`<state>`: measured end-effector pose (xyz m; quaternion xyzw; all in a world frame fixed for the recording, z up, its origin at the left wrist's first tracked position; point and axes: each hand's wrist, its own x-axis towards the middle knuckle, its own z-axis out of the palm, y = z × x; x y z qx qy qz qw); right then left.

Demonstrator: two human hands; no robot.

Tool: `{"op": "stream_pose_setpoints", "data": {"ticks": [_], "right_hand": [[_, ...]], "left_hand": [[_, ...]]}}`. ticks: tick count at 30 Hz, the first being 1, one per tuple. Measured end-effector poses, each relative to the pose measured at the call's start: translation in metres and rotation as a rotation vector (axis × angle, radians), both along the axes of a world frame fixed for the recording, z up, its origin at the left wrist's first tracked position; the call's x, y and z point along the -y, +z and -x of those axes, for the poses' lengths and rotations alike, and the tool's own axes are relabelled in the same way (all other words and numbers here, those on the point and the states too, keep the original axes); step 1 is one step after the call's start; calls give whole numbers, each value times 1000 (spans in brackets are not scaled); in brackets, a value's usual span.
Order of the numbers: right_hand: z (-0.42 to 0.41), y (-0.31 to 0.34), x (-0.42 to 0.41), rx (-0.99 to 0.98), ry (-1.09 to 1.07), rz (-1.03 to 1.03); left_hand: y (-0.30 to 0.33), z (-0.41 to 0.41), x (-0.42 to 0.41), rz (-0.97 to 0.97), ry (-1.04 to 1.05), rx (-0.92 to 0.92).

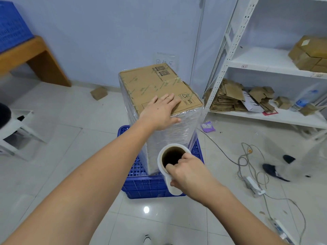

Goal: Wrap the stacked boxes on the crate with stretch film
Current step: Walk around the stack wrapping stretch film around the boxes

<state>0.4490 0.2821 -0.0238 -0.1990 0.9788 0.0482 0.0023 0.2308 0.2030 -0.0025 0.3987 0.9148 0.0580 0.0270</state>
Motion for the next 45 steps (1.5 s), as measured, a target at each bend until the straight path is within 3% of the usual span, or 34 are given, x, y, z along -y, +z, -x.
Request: {"op": "stream_pose_setpoints", "data": {"ticks": [6, 12, 19, 22, 25, 27, 32, 38, 45], "right_hand": [[-7, -6, 16, -42, -20, 18], [-8, -2, 33, -46, -299, 76], [4, -12, 53, -125, -584, 62], [9, -11, 69, -92, -671, 19], [12, -14, 87, -97, -816, -3], [15, -17, 102, -126, -902, 23], [20, -20, 120, -78, -1045, -72], [19, -1, 110, -37, -1159, -50], [-5, 20, 106, 11, -992, -46]], "left_hand": [[1, -3, 4, -24, -2, -6], [4, 2, 6, -94, -31, 45], [13, 11, 29, -298, -169, 272], [19, 33, 51, -289, -378, 448], [19, 60, 73, -5, -675, 321], [15, 73, 87, 95, -764, 168], [-12, 77, 95, 51, -816, -177], [-15, 80, 95, 39, -811, -227], [-14, 80, 91, 87, -808, -283]]}}
